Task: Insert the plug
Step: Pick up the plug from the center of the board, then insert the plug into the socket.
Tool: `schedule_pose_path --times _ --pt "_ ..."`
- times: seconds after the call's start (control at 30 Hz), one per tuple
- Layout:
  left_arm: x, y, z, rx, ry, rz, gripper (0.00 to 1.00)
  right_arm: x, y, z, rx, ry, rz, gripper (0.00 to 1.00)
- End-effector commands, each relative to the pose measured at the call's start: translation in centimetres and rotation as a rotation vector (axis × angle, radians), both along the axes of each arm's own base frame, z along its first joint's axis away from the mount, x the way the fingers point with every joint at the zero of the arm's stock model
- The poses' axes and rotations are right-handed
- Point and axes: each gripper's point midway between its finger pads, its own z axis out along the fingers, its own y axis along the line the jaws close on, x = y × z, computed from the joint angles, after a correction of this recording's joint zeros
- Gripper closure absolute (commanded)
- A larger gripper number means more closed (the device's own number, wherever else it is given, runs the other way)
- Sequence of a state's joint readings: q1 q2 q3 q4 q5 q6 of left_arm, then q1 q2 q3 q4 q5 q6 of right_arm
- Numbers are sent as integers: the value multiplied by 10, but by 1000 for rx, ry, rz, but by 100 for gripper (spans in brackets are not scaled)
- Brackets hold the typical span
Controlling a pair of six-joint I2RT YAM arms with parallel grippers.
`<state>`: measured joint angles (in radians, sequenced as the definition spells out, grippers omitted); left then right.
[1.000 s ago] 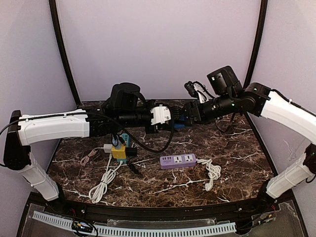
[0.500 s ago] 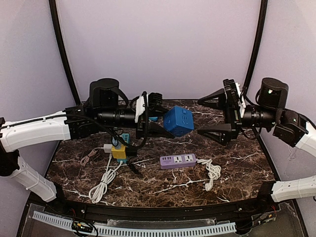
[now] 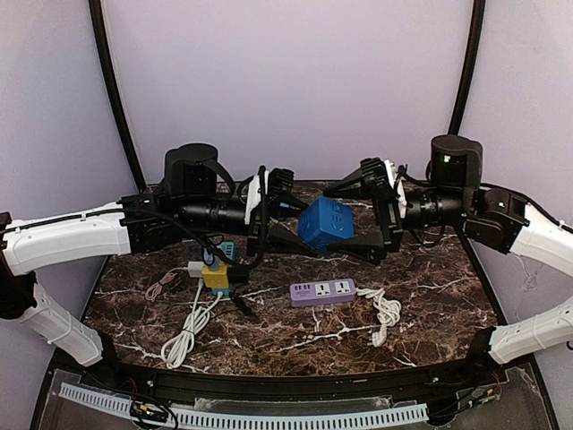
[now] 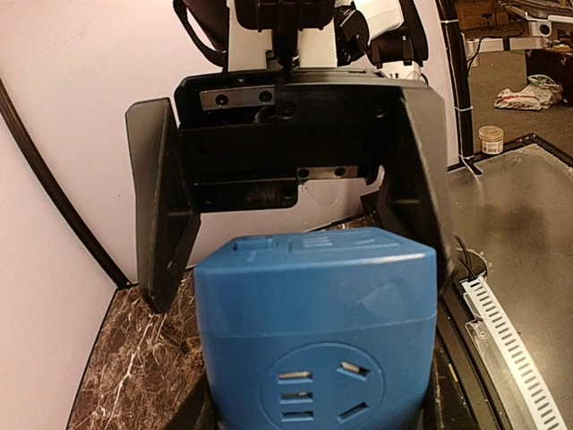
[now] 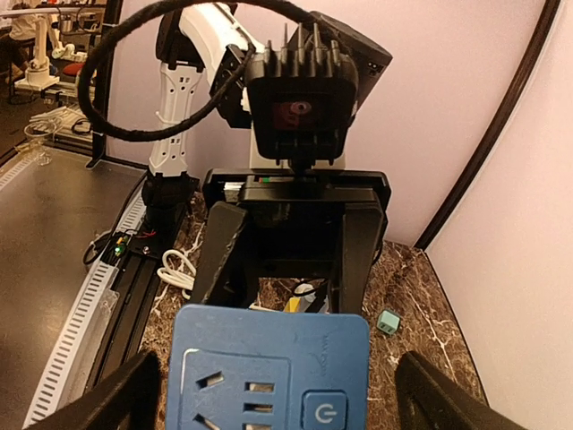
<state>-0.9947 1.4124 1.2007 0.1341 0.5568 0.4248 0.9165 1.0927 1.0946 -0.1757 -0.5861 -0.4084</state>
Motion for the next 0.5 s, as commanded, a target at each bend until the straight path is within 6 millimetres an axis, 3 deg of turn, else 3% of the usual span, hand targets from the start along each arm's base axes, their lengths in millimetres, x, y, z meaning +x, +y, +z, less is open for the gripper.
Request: schedule_pose_path --times 0.0,0.1,0.13,0.23,0.27,0.33,0.37,0.4,0.43,0.47 --pt "2 0 10 -38 -12 6 99 8 10 4 -21 12 -20 25" --pt "5 0 11 -46 4 21 99 17 12 2 -49 38 -62 54" --pt "7 1 12 -53 12 27 99 17 13 0 -54 40 -63 61" --pt "8 2 12 -62 24 28 99 19 14 -11 -83 57 -66 64" --pt "8 4 13 -67 26 28 99 21 14 -15 -103 69 -77 72" --pt "7 5 11 -68 34 23 99 27 14 -22 -139 87 -105 100" --pt "7 6 8 -65 49 26 99 31 14 -26 -155 95 -126 100" --pt "11 7 7 -65 58 46 87 32 13 -31 -176 97 -133 100" --pt "13 10 2 -60 82 64 67 34 12 -38 -205 89 -134 100" --pt "18 11 -2 -54 89 98 28 37 9 -45 -235 81 -144 100"
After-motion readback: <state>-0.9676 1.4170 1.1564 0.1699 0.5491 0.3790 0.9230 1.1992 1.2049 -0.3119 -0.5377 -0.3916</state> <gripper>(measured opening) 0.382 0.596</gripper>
